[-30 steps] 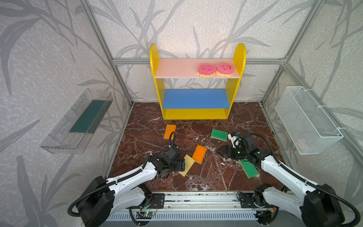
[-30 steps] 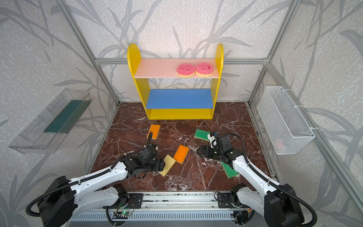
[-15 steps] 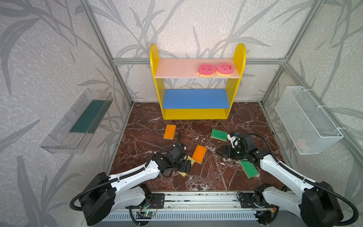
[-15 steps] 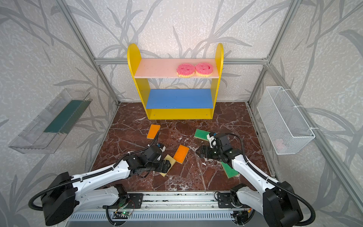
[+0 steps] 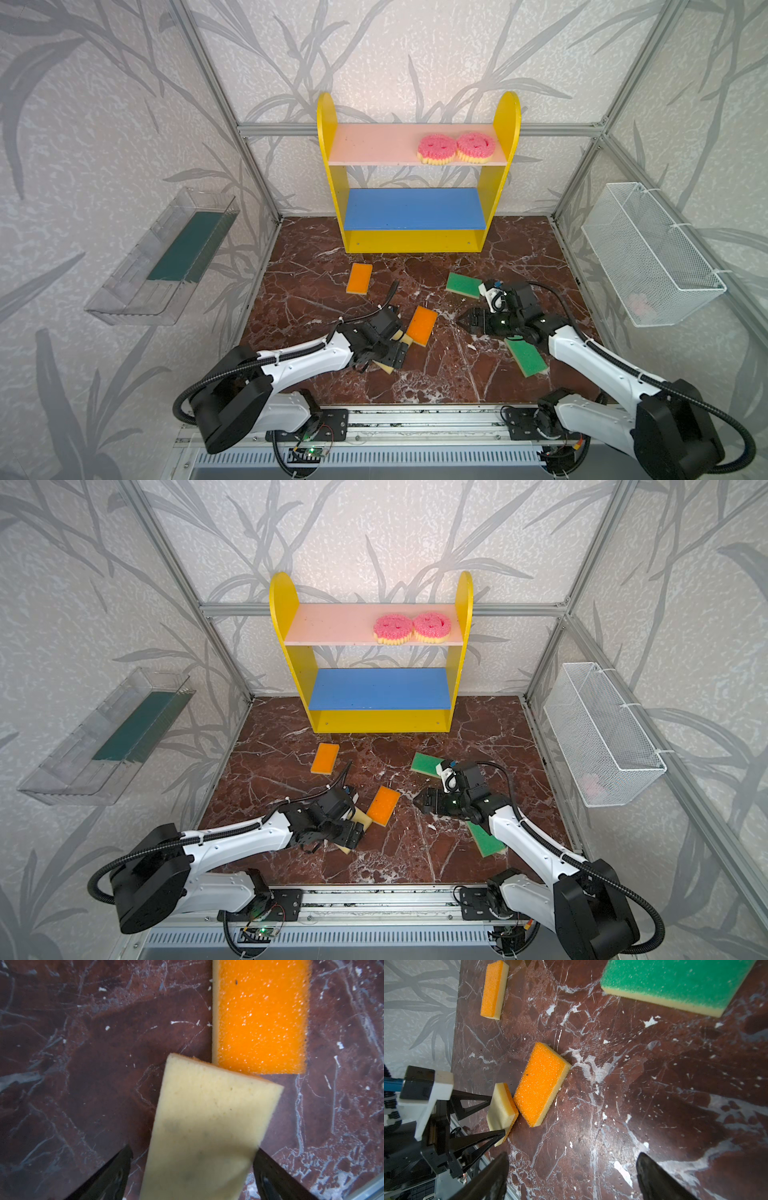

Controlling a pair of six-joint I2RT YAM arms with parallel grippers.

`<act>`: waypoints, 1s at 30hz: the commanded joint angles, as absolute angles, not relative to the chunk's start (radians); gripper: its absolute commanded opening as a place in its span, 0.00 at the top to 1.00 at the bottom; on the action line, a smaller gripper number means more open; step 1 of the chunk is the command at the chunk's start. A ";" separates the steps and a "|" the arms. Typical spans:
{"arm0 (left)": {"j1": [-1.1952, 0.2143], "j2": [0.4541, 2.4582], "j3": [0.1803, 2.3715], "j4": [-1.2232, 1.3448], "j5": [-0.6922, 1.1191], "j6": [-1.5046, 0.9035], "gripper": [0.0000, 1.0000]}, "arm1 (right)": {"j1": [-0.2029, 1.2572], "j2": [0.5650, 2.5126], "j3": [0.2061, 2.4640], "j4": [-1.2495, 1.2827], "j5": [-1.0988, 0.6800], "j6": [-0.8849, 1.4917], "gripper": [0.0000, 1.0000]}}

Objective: Arrange cleaning sponges on a shelf
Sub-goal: Pick up the cleaning sponge from the center of the table.

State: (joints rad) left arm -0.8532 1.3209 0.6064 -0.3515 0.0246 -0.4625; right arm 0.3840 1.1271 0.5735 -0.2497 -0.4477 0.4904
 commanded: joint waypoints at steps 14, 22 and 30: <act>-0.859 1.378 0.667 -0.340 -0.006 -0.461 0.44 | 0.368 1.111 0.575 -0.253 -0.458 0.476 0.06; -0.833 1.303 0.734 -0.306 0.014 -0.513 0.44 | 0.327 1.069 0.568 -0.183 -0.547 0.518 0.07; -0.599 1.330 0.842 -0.094 0.381 -0.647 0.44 | 0.261 1.065 0.578 0.011 -0.684 0.602 0.06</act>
State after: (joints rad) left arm -0.6655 1.3262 0.8154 -0.2134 0.2203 -0.5617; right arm 0.2726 1.0672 0.5701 -0.0853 -0.6037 0.5686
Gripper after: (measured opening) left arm 0.561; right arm 0.934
